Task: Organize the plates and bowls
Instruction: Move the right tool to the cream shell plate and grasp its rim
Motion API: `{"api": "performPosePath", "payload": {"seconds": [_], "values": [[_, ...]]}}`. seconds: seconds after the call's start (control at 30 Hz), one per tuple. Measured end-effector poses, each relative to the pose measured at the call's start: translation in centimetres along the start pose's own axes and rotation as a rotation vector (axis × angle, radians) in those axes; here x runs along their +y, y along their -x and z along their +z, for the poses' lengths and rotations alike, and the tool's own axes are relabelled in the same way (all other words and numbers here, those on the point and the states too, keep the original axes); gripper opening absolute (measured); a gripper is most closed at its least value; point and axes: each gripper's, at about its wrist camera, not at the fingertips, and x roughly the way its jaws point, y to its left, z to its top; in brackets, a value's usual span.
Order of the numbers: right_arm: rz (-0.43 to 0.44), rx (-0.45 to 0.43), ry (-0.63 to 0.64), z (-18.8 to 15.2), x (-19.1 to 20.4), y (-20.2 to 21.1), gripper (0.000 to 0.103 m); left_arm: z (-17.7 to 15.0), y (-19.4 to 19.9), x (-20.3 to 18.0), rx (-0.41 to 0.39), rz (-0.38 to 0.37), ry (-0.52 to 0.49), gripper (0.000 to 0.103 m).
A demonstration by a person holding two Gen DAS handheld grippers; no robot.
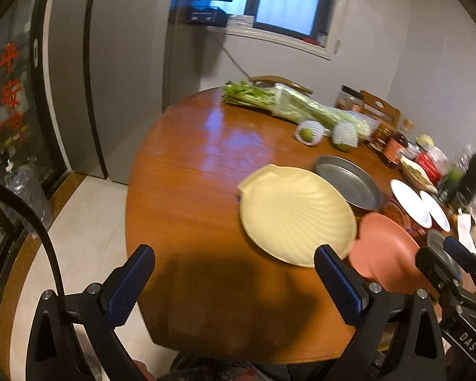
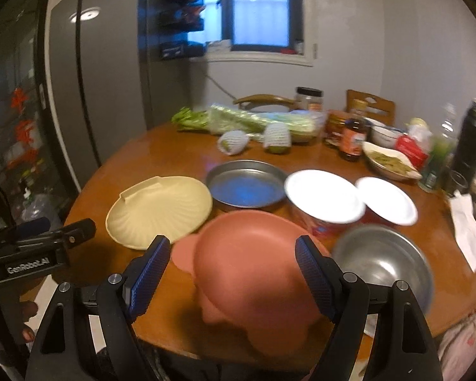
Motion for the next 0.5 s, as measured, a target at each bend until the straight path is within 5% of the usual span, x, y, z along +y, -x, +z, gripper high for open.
{"api": "performPosePath", "payload": {"seconds": [0.23,0.5], "values": [[0.091,0.080,0.027,2.5,2.0,-5.4,0.082,1.1,-2.7,1.0,0.055,-0.003,-0.003,0.101],[0.094,0.148,0.056,3.4,2.4,-9.9,0.082,1.4,-4.9,0.4,0.103,-0.027,-0.031,0.100]]}}
